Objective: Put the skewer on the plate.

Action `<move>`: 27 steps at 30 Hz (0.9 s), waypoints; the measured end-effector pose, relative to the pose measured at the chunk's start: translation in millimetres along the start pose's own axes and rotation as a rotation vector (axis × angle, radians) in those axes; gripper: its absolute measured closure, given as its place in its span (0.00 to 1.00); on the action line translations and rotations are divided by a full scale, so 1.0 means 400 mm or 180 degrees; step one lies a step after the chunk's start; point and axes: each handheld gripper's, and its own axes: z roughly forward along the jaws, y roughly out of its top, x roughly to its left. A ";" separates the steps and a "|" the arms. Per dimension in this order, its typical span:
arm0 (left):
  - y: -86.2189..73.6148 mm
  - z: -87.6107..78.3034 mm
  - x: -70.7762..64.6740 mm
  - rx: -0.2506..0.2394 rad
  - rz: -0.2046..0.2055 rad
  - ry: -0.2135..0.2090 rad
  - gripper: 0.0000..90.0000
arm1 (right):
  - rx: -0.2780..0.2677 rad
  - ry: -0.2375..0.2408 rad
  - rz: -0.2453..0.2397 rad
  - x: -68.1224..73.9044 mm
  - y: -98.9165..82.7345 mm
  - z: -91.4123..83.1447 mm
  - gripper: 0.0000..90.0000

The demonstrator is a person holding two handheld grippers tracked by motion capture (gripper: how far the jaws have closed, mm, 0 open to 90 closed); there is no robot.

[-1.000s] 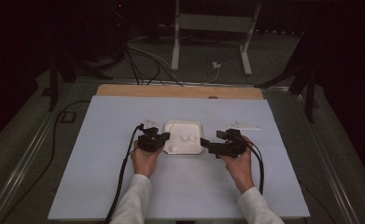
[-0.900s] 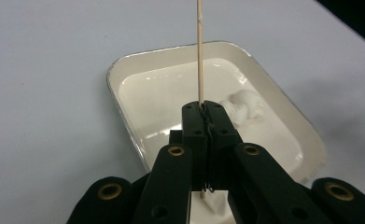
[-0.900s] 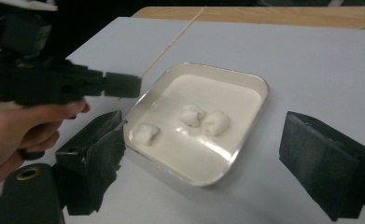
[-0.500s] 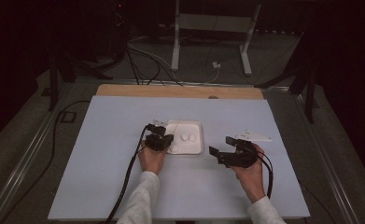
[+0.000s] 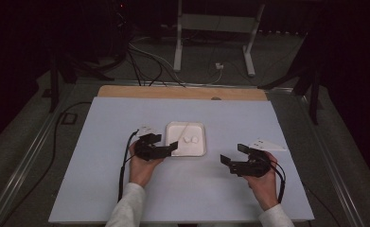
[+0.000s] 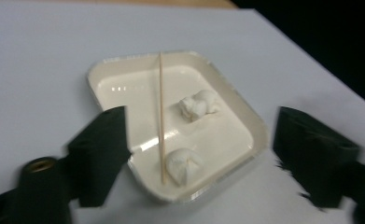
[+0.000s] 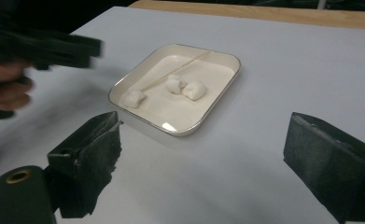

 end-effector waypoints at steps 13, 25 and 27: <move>-0.060 -0.263 0.020 -0.0564 0.0494 0.0275 0.01 | -0.0119 -0.0027 -0.0260 -0.009 -0.032 -0.053 0.01; -0.113 -0.342 0.057 -0.0774 0.0545 0.0488 0.01 | -0.0373 -0.0139 -0.0173 -0.058 -0.085 -0.105 0.00; -0.118 -0.347 0.060 -0.0814 0.0548 0.0524 0.01 | -0.0417 -0.0178 -0.0175 -0.062 -0.091 -0.110 0.00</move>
